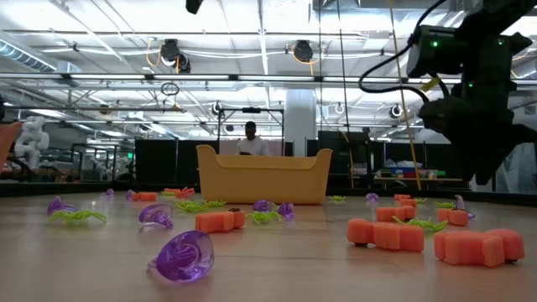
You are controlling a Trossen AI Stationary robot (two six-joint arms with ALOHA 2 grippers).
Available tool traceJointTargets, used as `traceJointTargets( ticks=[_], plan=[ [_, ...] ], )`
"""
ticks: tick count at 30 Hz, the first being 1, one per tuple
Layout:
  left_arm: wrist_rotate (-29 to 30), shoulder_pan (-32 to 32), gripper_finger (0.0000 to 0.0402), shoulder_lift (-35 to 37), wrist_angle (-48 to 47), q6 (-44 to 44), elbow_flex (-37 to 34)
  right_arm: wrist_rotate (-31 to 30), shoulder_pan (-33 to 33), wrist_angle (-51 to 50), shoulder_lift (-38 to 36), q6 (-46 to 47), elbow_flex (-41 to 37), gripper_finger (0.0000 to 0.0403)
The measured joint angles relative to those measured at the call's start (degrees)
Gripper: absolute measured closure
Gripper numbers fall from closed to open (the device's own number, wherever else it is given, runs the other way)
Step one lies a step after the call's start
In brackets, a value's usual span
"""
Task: Sort Halloween decoration
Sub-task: Put the green spider toy into the yellow bin
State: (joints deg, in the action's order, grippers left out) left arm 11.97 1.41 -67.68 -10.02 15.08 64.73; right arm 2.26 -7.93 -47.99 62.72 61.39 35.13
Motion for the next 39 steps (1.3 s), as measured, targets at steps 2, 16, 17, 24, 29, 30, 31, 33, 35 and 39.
traceJointTargets(
  ticks=[2, 16, 17, 24, 29, 30, 31, 33, 35, 39],
  plan=[
    [-0.73, 0.03, 0.0230, -0.58, -0.65, 1.72, 0.00, 0.41, -0.02, 0.30, 0.00, 0.66, -0.60, 0.0265],
    [-1.31, 0.48, 0.0230, -1.42, -3.62, 7.08, -0.04, -0.96, -0.78, 8.40, -0.02, 0.90, -2.92, 0.0265],
    [-1.31, 0.48, 0.0230, -1.41, -3.59, 7.08, -0.04, -0.96, -0.78, 8.57, -0.02, 0.63, -2.94, 0.0265],
    [-1.31, 0.48, 0.0230, -1.34, -3.46, 7.08, -0.04, -2.34, -0.63, 11.10, -0.02, -4.82, -2.94, 0.0265],
    [-1.31, 0.48, 0.0230, -1.34, -3.46, 7.05, -0.04, -2.25, -0.63, 11.06, -0.02, -7.90, -2.94, 0.0265],
    [-1.31, 0.48, 0.0230, -1.34, -3.46, 7.05, -0.04, -2.23, -0.63, 10.96, -0.01, -7.94, -2.94, 0.0265],
    [-1.31, 0.48, 0.0230, -1.34, -3.46, 7.05, -0.04, -2.23, -0.63, 10.93, -0.02, -8.06, -2.94, 0.0265],
    [-1.31, 0.48, 0.0230, -1.34, -3.48, 7.05, -0.04, -2.19, -0.63, 10.95, 0.06, -8.13, -2.94, 0.0265],
    [-1.31, 0.48, 0.0230, -1.34, -3.46, 7.05, -0.04, -2.19, -0.63, 10.93, 0.68, -8.56, -2.94, 0.0265],
    [-1.29, 0.48, 0.0230, -1.34, -3.48, 6.95, -0.04, -2.08, -0.63, 11.38, 3.42, -10.21, -2.94, 0.0265]
  ],
)
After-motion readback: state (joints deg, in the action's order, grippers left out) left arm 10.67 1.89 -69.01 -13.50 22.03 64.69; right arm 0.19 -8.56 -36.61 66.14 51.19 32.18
